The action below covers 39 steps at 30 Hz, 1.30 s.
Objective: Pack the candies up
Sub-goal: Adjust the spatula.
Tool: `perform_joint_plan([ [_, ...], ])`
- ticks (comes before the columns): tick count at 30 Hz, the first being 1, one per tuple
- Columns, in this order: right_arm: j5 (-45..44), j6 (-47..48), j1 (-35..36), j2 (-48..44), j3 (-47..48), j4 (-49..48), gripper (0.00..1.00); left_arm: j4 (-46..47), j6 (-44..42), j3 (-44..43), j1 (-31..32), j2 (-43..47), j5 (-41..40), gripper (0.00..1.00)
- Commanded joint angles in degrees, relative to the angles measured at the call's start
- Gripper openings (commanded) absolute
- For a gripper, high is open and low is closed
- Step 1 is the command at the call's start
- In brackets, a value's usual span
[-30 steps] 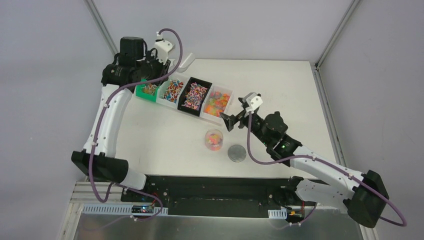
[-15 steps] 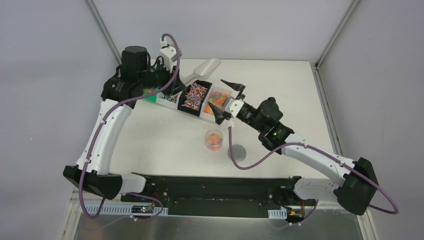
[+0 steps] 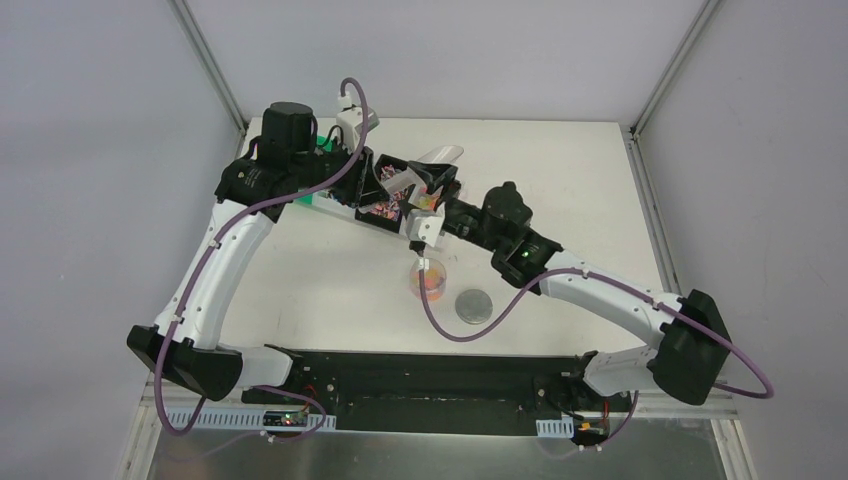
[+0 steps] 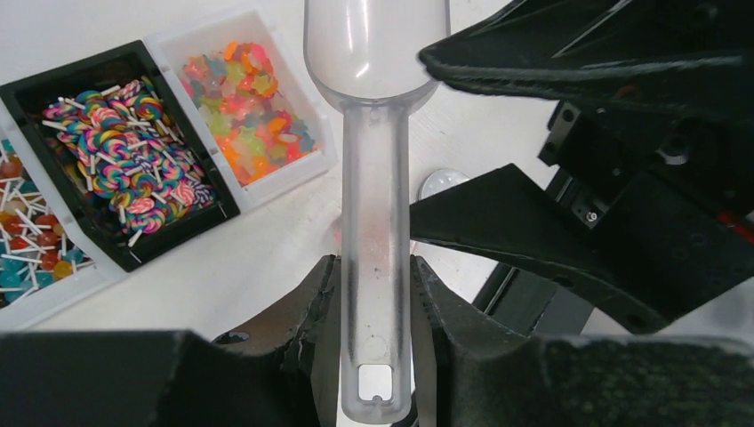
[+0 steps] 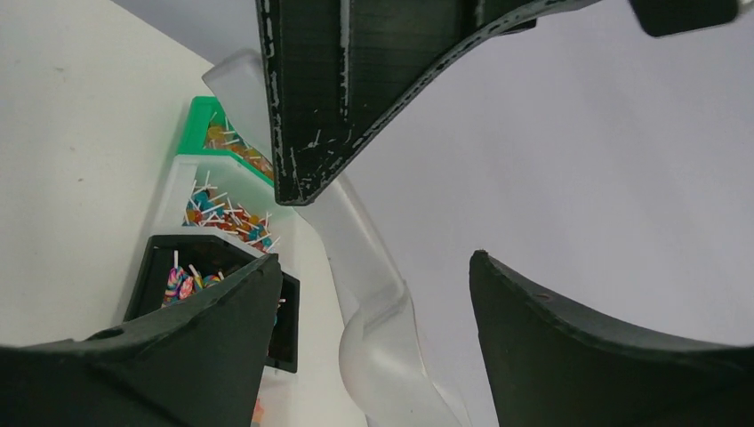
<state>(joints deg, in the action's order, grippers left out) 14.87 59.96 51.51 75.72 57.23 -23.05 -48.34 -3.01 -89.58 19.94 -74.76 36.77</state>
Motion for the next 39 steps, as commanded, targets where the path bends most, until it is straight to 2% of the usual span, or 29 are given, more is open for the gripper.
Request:
perform_joint_plan([
  [1, -1.70, 6.41, 0.68, 3.14, 3.48, 1.88, 0.77, -1.35, 1.64, -1.09, 0.69, 0.89, 2.18, 0.00],
  [10, -2.39, 7.47, 1.84, 7.16, 4.19, -1.23, 0.45, -2.64, 2.84, -1.71, 0.89, 2.41, -0.92, 0.00],
  [15, -2.01, 4.33, 2.54, 7.86, 2.57, -6.36, 0.09, -2.64, 2.84, -2.15, 0.89, 2.47, -1.65, 0.00],
  [17, -1.91, 2.23, 2.78, 8.04, 1.60, -8.61, 0.00, -2.51, 2.88, -2.25, 0.89, 2.59, -2.57, 0.00],
  [23, -6.83, -7.09, 3.26, 8.39, -0.95, -16.74, 0.00, 0.73, 1.61, 0.13, 0.89, 5.76, -4.81, 0.25],
  [26, -7.42, -9.80, 3.25, 8.39, -1.33, -17.53, 0.00, 2.53, 0.29, 2.36, 0.89, 7.85, -7.20, 0.33],
  [32, -7.40, -13.81, 3.40, 9.31, -1.39, -19.04, 0.00, 4.75, -4.25, 6.31, 0.89, 9.98, -9.92, 0.42],
  [39, -8.55, -15.01, 3.43, 10.00, -1.06, -19.18, 0.00, 5.29, -4.42, 6.67, 0.89, 8.63, -8.62, 0.44],
])
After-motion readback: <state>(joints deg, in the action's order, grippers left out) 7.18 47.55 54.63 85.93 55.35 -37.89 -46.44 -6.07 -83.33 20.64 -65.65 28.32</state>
